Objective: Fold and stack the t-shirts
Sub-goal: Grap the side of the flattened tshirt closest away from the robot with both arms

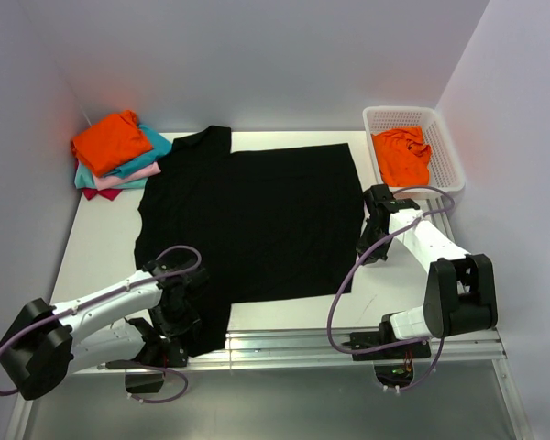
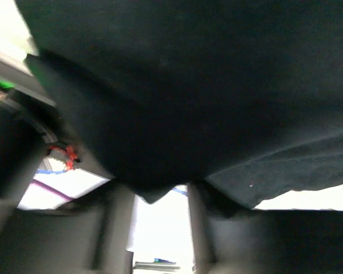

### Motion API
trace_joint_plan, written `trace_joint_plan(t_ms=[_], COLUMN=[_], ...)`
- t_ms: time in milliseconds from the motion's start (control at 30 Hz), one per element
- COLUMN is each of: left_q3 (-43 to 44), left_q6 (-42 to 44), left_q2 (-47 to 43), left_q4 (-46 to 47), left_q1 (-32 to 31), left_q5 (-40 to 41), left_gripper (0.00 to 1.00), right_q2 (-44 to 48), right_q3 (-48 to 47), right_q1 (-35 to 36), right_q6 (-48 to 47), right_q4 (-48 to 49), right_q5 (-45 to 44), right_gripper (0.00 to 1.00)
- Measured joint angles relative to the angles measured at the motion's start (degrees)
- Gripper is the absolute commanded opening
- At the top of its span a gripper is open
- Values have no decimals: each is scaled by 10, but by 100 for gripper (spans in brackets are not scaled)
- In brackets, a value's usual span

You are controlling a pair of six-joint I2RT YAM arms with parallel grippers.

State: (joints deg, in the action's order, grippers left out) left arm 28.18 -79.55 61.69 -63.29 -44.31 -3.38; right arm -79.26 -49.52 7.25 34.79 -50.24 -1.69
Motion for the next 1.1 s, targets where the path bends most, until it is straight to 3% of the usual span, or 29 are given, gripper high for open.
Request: trace_joint_plan(t_ms=[167,367,633,667,733,1100], left_q3=[3,87,211,214,216,201], left_q6=[-33,-54,-49,-47,-38,-10], left_q2=[-21,-54,-36,-29,-6,26], left_q4=[-12,-50,-98,-97,-96,-50], left_q1=[-4,-6,-6,-6,-6,-6], left_q5=[5,53,94,95,96,88], left_gripper=[1,0,0,0,0,0], right_q2=[1,4,27,30,31,-32], right_q3=[0,-5,-43,-46,-49,-103], right_q1=[0,0,-6,-7,-7,88], right_q6=[-2,-2,-2,-3,-5,8], right_q4=[-2,-10,-24,-23,-22,-8], right_q5=[3,4,9,19,37,58], right_gripper=[0,0,0,27,47,49])
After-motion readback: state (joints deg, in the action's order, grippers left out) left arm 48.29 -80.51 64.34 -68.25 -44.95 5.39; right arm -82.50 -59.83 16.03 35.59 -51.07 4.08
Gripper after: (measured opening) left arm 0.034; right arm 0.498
